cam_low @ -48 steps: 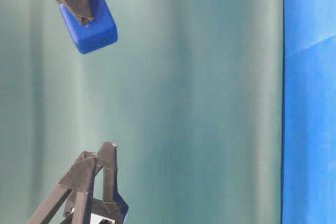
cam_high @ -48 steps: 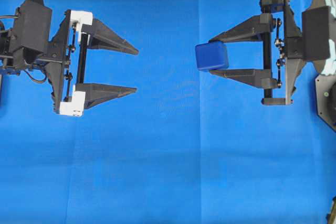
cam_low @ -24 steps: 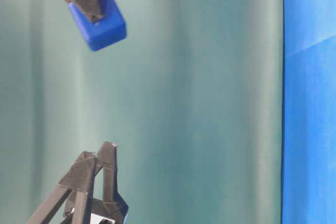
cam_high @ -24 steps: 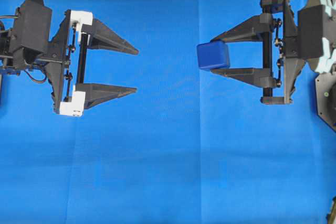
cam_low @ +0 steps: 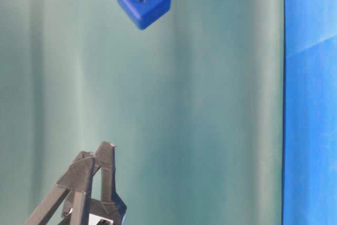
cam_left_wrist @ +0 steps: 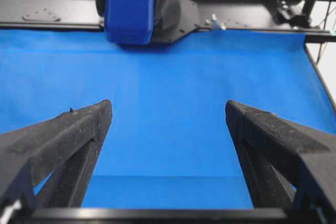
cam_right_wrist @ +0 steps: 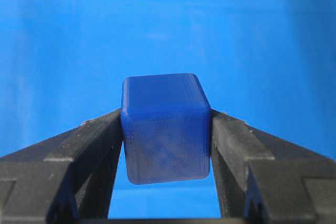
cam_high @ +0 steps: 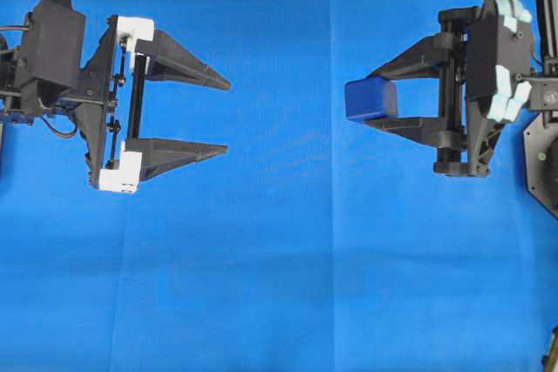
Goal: Handover the blue block to the right arm after grasping it with the left arm, then place it in the designated position.
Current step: 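Hold the cube in the right gripper and rotate it downward, then move the right gripper left and lower the cube to the table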
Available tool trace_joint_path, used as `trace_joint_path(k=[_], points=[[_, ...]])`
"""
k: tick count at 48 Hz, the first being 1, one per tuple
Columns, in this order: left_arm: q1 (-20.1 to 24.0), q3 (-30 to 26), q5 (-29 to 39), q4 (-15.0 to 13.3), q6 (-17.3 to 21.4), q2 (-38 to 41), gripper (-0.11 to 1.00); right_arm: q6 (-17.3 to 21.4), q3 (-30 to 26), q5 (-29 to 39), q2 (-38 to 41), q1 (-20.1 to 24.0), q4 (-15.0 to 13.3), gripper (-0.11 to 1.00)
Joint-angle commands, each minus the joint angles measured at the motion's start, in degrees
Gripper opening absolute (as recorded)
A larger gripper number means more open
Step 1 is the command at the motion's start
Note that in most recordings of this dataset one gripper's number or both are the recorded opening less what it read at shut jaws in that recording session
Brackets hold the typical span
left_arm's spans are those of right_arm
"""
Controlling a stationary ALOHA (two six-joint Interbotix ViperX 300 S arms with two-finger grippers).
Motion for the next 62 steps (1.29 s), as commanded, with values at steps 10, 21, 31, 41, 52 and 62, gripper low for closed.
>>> trace_joint_path(k=[10,21,31,41,52,62], points=[[0.09,-1.41,-0.62,0.09,0.26,-0.70,0.93,0.00,-0.53,0.35,-0.35,0.18,0.18,0.35],[0.09,-1.41,-0.62,0.09,0.35,-0.79,0.93,0.00,-0.53,0.44,-0.35,0.18,0.18,0.35],[0.09,-1.41,-0.44,0.09,0.35,-0.79,0.93,0.00,-0.53,0.53,-0.35,0.18,0.18,0.35],[0.09,-1.41,-0.44,0.09,0.35,-0.79,0.93,0.00,-0.53,0.35,-0.35,0.09,0.18,0.35],[0.09,-1.49,-0.44,0.09,0.35,-0.79,0.93,0.00,-0.44,-1.76,2.64,0.18,0.18,0.35],[0.09,-1.49,-0.44,0.09,0.35,-0.79,0.93,0.09,-0.35,-7.82,9.67,0.00,0.26,0.35]])
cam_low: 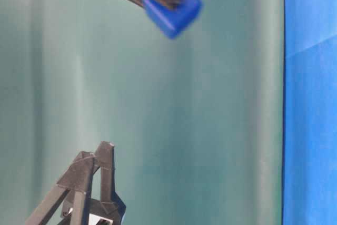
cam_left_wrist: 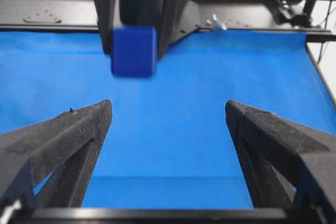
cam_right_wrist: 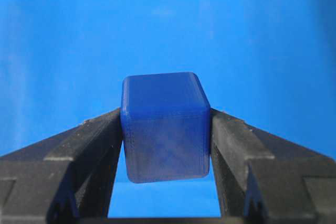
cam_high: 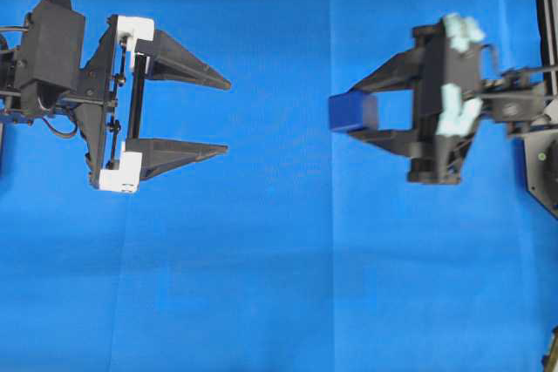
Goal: Handover the blue block to the right arm after grasping it with the left arm, then place it in the designated position.
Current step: 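Move the right gripper left and lower the cube to the table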
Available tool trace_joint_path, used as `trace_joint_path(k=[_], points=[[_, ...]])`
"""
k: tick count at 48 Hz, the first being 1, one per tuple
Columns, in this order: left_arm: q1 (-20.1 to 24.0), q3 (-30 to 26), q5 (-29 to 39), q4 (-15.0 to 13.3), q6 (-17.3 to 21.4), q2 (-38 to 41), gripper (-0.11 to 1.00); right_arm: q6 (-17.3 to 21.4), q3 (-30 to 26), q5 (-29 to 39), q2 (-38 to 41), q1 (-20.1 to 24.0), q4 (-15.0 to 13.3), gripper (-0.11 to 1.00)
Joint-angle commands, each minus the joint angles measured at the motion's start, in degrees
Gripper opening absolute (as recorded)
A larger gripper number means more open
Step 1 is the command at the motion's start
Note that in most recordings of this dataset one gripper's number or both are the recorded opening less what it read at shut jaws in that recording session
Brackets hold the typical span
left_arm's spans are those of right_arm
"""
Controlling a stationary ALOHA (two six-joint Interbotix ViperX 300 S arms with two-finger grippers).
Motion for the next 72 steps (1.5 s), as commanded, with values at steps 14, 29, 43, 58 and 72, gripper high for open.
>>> trace_joint_path(k=[14,29,43,58,72], points=[[0.18,-1.49,-0.35,0.18,-0.09,-0.70,0.93,0.18,-1.14,-14.77,13.71,-2.29,2.11,0.35],[0.18,-1.49,-0.26,0.18,0.00,-0.79,0.93,0.09,-2.02,-25.66,25.22,-3.96,4.22,0.35],[0.18,-1.49,-0.26,0.18,-0.18,-0.79,0.93,0.09,-4.83,-31.73,32.61,-4.13,4.92,0.35],[0.18,-1.49,-0.26,0.18,-0.09,-0.79,0.93,0.00,-6.68,-34.89,38.23,-4.75,6.15,0.35],[0.18,-1.49,-0.26,0.09,-0.09,-0.79,0.93,0.00,-6.77,-35.86,39.29,-4.83,6.24,0.35]])
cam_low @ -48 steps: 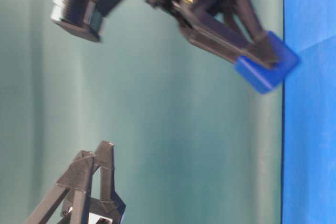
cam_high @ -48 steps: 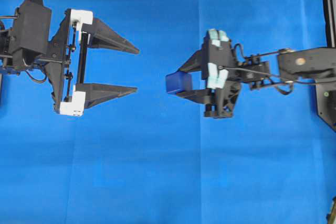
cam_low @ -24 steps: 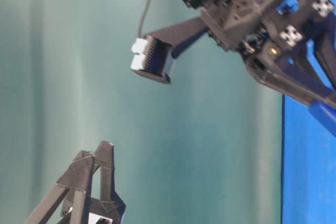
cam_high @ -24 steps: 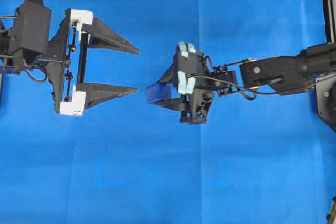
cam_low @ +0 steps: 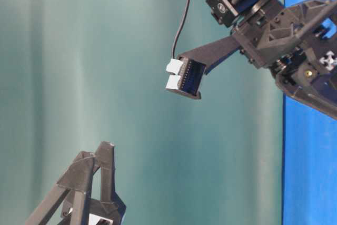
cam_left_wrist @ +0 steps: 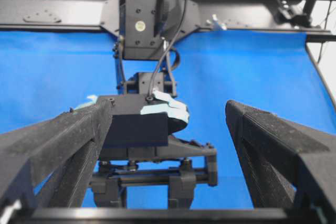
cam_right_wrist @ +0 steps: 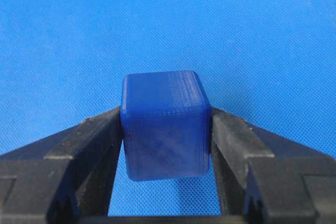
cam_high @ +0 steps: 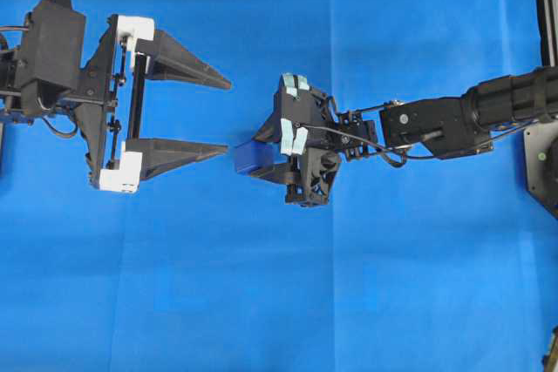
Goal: Handover the blue block to the right arm after grasping it with the left arm, then place it in the designated position.
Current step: 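Move the right gripper left and lower the cube to the table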
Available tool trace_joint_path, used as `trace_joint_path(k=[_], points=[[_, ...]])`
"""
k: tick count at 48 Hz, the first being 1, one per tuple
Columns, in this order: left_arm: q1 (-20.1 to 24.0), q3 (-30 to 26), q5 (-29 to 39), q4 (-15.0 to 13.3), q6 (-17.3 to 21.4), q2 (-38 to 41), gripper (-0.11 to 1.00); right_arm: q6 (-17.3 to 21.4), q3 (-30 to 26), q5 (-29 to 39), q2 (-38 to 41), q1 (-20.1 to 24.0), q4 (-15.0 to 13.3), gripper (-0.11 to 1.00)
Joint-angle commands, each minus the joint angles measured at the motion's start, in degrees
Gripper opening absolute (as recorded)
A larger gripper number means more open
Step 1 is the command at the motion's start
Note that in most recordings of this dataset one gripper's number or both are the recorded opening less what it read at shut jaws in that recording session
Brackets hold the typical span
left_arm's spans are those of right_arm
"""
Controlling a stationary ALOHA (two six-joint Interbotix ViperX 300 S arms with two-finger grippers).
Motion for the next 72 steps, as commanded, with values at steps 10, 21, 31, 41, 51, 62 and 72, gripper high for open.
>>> trace_joint_path(k=[10,21,31,41,51,62,72], points=[[0.09,-1.58,-0.53,0.18,0.00,-0.79,0.93,-0.09,-0.70,-0.35,-0.62,-0.09,0.18,0.35],[0.09,-1.85,-0.53,0.18,0.00,-0.62,0.93,-0.09,-0.53,-0.44,0.00,-0.09,0.18,0.35],[0.09,-2.02,-0.62,0.18,-0.09,-0.62,0.93,-0.09,-0.53,-0.62,0.26,-0.18,0.35,0.35],[0.09,-1.93,-0.62,0.18,-0.26,-0.62,0.93,-0.09,-0.62,-0.79,0.26,-0.26,2.20,0.45],[0.09,-1.93,-0.44,0.18,-0.26,-0.62,0.93,-0.09,-0.53,-0.62,0.09,-0.18,3.78,0.83],[0.09,-1.76,-0.35,0.18,-0.18,-0.88,0.93,-0.09,0.00,-0.53,-2.20,-0.09,3.78,0.72],[0.09,-1.85,-0.35,0.18,-0.09,-0.88,0.93,-0.09,1.32,0.79,-6.24,0.26,3.87,0.72]])
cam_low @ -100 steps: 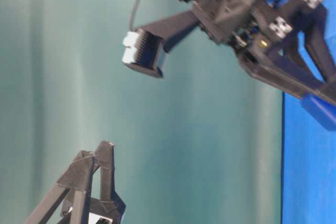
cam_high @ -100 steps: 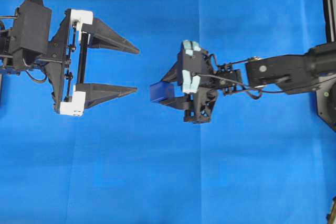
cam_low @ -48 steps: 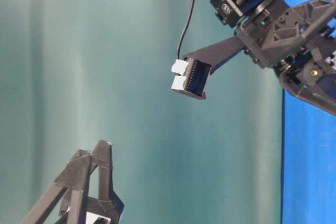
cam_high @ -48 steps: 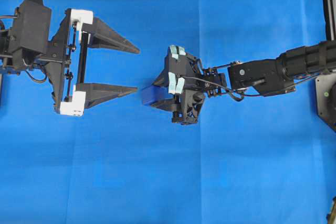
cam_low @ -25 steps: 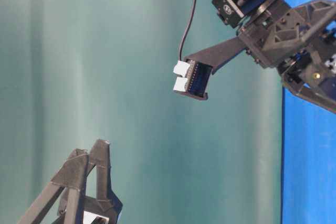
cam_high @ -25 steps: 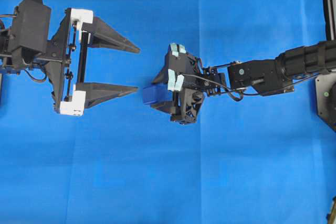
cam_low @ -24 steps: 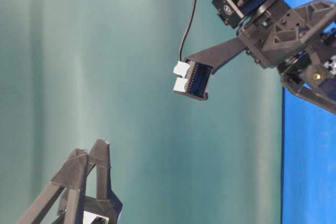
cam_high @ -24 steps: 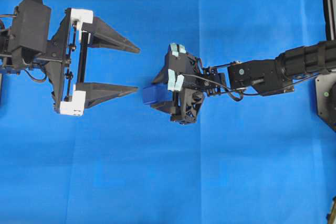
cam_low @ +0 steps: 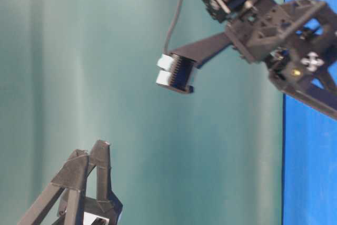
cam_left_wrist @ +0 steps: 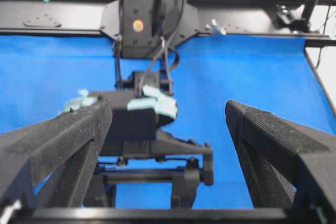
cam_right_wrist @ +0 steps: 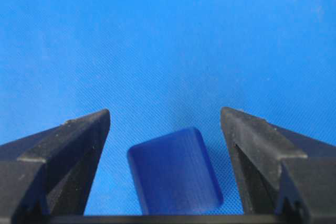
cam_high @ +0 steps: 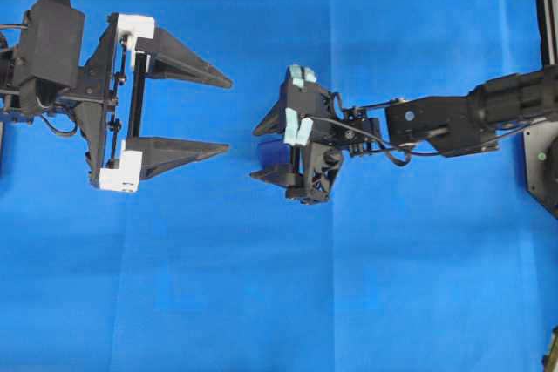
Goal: Handover the blue block to the right arm after grasping it with the left arm, then place it in the designated position.
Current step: 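Move the right gripper left and lower the cube to the table, then open the right gripper to release the cube and retract right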
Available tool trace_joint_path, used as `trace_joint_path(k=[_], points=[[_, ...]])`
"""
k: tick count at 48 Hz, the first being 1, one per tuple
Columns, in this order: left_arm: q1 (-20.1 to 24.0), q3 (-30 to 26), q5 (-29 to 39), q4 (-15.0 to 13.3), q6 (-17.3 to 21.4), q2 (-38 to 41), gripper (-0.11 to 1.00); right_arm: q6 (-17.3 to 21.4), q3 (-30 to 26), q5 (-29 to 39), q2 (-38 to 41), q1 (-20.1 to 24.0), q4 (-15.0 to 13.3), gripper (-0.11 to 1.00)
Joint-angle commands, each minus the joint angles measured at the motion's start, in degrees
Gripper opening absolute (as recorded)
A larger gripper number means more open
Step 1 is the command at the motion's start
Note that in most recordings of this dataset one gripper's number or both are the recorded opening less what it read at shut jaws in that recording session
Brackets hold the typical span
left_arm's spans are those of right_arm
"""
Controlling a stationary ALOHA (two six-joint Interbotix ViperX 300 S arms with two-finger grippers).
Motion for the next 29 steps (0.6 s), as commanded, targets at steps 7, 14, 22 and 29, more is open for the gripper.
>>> trace_joint_path(k=[7,14,22,29], points=[[0.09,-1.49,-0.35,0.09,0.18,-0.70,0.93,-0.18,1.05,4.66,-9.49,0.62,0.09,0.72],[0.09,-1.49,-0.44,0.09,0.18,-0.70,0.93,-0.35,2.11,8.96,-16.61,0.62,-0.09,0.72],[0.09,-1.49,-0.35,0.09,0.09,-0.79,0.93,-0.62,3.60,13.97,-24.87,0.70,-0.62,0.72],[0.09,-1.49,-0.35,0.09,0.09,-0.79,0.93,-0.62,4.57,18.02,-31.82,0.62,-1.14,0.72]])
